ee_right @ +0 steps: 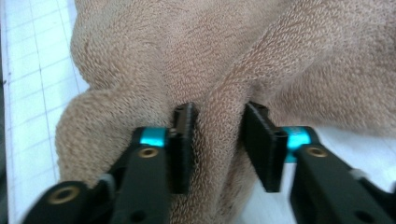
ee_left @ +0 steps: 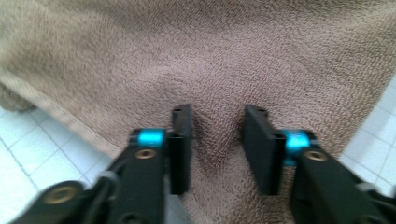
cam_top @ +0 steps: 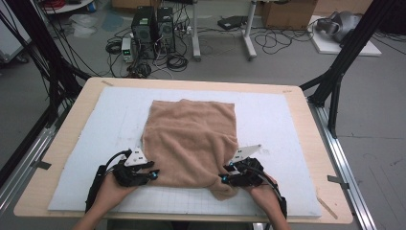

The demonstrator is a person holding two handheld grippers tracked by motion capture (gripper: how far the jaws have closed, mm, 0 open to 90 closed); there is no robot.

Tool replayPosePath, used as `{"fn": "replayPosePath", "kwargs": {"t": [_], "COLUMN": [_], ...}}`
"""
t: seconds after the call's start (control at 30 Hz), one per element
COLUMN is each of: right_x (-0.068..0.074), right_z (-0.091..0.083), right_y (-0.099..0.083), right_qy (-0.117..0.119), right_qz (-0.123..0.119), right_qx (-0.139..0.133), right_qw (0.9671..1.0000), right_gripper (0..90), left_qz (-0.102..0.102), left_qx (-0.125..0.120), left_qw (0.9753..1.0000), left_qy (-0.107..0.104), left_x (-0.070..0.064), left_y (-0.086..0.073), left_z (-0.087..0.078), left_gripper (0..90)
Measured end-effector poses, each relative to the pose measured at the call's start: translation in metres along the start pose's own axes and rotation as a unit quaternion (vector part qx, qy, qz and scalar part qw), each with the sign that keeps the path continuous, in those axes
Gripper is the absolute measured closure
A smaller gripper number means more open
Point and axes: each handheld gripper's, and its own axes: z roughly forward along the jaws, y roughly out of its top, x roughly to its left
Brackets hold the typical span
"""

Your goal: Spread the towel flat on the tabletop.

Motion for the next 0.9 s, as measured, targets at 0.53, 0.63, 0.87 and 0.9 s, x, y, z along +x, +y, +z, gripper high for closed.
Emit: {"fn": "replayPosePath", "kwargs": {"t": [0.53,0.63,0.87,0.9], "right_x": [-0.032,-0.047,-0.078,-0.079], "right_z": [-0.033,-0.033,0.0,0.005], "right_y": [0.05,0.062,0.062,0.061], "right_qy": [-0.068,-0.087,-0.091,-0.092], "right_qz": [-0.021,-0.014,0.033,0.035], "right_qx": [-0.025,-0.029,0.001,0.01], "right_qw": [0.9972,0.9956,0.9953,0.9951], "right_gripper": [82.6,82.4,82.3,82.0], "left_qz": [-0.027,-0.042,-0.093,-0.086], "left_qx": [-0.078,-0.073,-0.034,-0.028], "left_qw": [0.9936,0.9918,0.9906,0.9913], "left_qy": [0.077,0.096,0.095,0.097], "left_x": [0.039,0.056,0.081,0.081], "left_y": [0.053,0.062,0.055,0.055], "left_z": [-0.018,-0.005,0.038,0.042], "left_gripper": [84.6,84.6,84.4,84.3]}}
